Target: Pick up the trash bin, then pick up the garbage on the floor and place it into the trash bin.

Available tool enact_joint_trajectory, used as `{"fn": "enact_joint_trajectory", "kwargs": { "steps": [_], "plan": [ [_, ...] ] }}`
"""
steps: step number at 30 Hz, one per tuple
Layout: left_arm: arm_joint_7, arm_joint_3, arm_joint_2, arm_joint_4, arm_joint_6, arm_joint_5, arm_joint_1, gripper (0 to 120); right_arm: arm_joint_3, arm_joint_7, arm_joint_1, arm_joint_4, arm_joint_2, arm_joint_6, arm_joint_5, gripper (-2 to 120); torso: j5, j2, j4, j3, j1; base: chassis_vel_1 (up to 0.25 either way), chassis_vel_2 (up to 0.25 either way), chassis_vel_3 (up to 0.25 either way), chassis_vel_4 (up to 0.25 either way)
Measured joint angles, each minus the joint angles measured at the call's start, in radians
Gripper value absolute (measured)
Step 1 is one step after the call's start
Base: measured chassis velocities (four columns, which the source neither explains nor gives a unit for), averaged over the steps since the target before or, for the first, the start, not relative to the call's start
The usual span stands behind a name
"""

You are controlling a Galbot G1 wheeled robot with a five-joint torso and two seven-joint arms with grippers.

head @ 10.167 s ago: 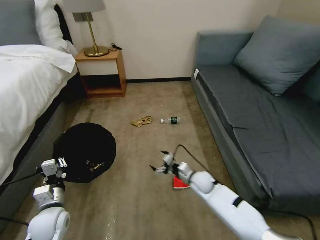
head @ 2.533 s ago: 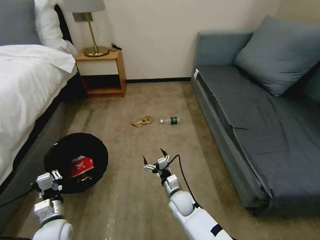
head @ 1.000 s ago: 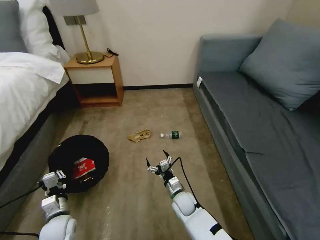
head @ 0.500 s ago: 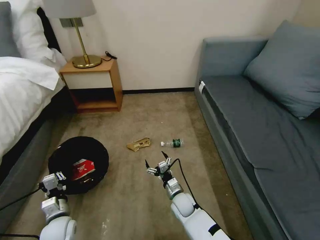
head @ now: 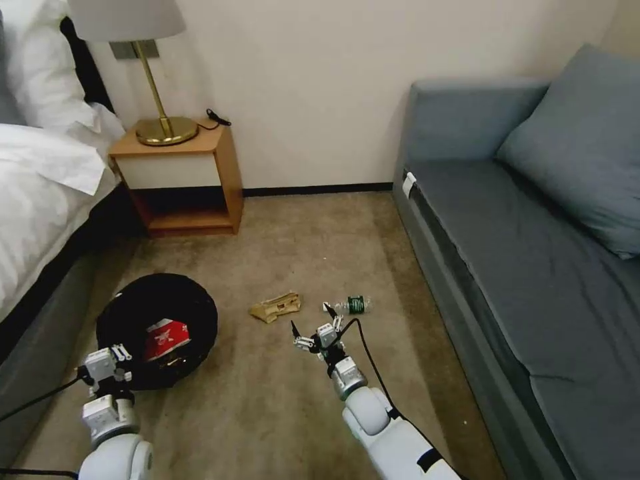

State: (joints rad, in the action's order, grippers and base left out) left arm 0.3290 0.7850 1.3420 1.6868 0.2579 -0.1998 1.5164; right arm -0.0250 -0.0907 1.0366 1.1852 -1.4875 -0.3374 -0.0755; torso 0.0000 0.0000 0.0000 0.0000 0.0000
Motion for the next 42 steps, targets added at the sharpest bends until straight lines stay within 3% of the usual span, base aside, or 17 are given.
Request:
{"fn": "enact_joint_trajectory", "kwargs": {
  "steps": [16,20,25,29,39,42],
  "plan": [
    [0.0,0.003,0.002,0.007,0.013,0.005,0.022,6,0.002,0.002,-0.022,-0.041,0.01,-0.041,-0.057,100,0.0001,0.0,0.0,0.0,0.0,-0.128,0.132,0.121,-0.125],
    [0.0,0.002,0.002,0.007,0.013,0.005,0.017,6,-0.006,0.07,-0.033,-0.048,0.018,-0.12,-0.017,100,0.0,0.0,-0.0001,0.0,0.0,-0.128,0.109,0.115,-0.125],
    [0.0,-0.001,-0.001,0.003,0.013,0.006,0.016,6,-0.015,0.091,-0.054,-0.056,0.036,-0.132,-0.004,100,0.0,0.0,-0.0001,0.0,0.0,-0.047,0.06,0.052,-0.053],
    [-0.001,-0.002,-0.007,0.001,0.014,0.008,0.019,6,0.009,0.138,-0.092,-0.116,0.039,-0.223,0.043,100,0.0,0.0,-0.0001,0.0,0.0,0.0,0.0,0.0,0.0],
    [-0.002,-0.001,-0.014,-0.016,0.022,0.008,0.016,6,-0.043,0.132,-0.154,-0.096,0.059,-0.197,0.106,100,0.0,0.0,-0.0001,0.0,0.0,0.0,0.0,0.0,0.0],
    [-0.002,-0.001,-0.019,-0.02,0.024,0.01,0.018,6,-0.091,0.207,-0.231,-0.099,0.084,-0.139,0.136,100,0.0,0.0,-0.0001,0.0,0.0,0.0,0.0,0.0,0.0]
  ]
}}
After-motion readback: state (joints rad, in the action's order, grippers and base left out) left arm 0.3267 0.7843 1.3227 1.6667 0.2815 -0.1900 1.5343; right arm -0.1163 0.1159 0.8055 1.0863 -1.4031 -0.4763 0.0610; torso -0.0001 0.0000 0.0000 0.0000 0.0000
